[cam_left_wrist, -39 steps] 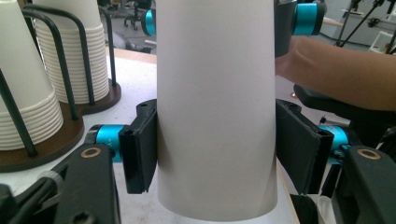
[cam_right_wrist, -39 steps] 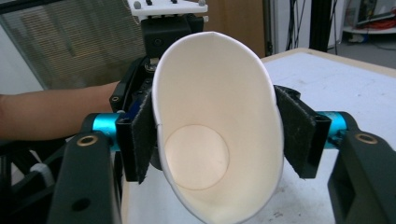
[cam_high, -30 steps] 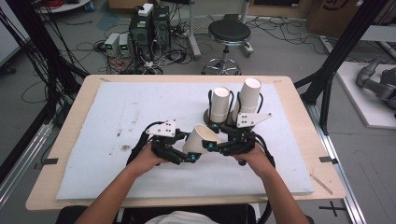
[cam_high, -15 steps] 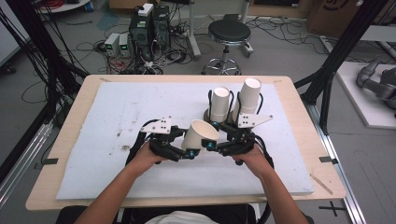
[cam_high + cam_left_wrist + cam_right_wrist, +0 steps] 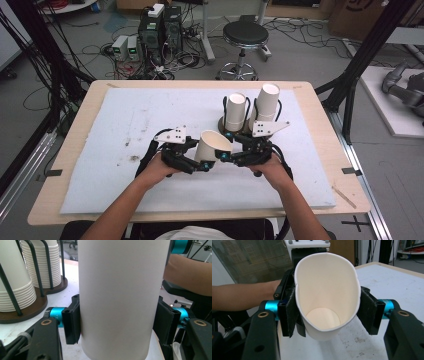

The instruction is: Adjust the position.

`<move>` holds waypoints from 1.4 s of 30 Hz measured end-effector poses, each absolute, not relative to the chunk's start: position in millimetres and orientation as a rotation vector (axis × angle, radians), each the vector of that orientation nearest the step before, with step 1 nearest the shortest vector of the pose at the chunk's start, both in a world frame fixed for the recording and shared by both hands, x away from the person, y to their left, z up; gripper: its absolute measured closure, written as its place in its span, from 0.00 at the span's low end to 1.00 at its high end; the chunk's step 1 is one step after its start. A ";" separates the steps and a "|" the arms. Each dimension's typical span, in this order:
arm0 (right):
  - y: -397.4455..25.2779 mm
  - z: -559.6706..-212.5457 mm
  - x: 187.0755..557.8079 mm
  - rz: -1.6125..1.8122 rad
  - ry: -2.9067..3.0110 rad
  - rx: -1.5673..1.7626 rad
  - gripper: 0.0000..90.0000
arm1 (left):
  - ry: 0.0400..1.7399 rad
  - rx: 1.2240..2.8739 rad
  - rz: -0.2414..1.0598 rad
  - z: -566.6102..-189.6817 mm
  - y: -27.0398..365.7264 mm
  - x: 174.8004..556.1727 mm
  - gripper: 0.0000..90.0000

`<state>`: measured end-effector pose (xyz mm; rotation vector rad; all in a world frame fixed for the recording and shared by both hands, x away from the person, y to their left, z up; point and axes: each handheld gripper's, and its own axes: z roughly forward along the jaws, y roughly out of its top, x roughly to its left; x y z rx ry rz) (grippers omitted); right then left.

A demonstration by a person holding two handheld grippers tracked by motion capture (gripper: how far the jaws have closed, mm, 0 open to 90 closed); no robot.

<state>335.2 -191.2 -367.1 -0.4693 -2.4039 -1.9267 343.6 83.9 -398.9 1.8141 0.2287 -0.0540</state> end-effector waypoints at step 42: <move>-189.8 -362.7 332.2 -1.982 -2.383 -0.502 0.40 | 0.215 1.802 -0.042 -396.5 83.6 340.5 0.40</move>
